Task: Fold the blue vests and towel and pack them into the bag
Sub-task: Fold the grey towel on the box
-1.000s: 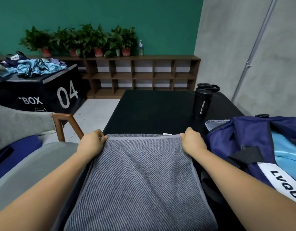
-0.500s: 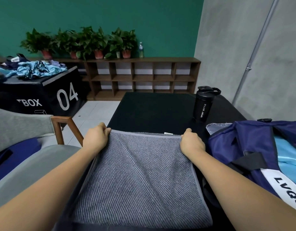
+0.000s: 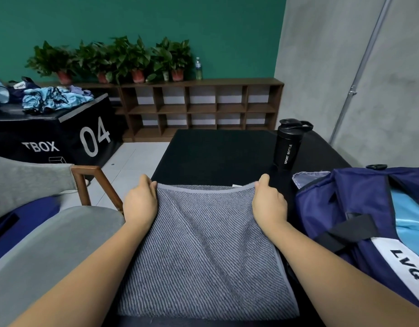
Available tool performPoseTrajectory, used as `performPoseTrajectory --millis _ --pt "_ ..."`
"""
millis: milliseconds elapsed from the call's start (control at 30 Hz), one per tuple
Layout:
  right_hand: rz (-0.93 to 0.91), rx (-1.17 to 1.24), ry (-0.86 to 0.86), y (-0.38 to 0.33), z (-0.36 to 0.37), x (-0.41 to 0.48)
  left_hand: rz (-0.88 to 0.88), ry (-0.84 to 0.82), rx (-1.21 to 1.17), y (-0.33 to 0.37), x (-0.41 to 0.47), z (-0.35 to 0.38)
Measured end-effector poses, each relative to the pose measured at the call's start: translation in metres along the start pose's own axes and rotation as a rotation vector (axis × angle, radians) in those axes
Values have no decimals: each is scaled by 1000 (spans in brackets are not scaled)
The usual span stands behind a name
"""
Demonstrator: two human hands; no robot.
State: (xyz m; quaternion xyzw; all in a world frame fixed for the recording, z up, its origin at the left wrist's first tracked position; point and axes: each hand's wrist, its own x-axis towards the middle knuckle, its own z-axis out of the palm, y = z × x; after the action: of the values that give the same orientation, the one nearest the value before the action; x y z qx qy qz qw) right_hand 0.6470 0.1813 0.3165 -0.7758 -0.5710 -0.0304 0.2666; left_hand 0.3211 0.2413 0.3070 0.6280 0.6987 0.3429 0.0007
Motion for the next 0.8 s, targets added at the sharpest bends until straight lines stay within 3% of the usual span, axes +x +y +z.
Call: performPoseTrajectory --millis 200,467,800 --pt "-53 -123 -5 9 -3 -12 -34 9 79 -4 -23 -11" --pt "61 -165 -156 6 -12 -7 -76 -155 273 5 -5 -15" --pt "62 -248 -253 -3 -17 1 -142 -135 173 2 -14 -12"
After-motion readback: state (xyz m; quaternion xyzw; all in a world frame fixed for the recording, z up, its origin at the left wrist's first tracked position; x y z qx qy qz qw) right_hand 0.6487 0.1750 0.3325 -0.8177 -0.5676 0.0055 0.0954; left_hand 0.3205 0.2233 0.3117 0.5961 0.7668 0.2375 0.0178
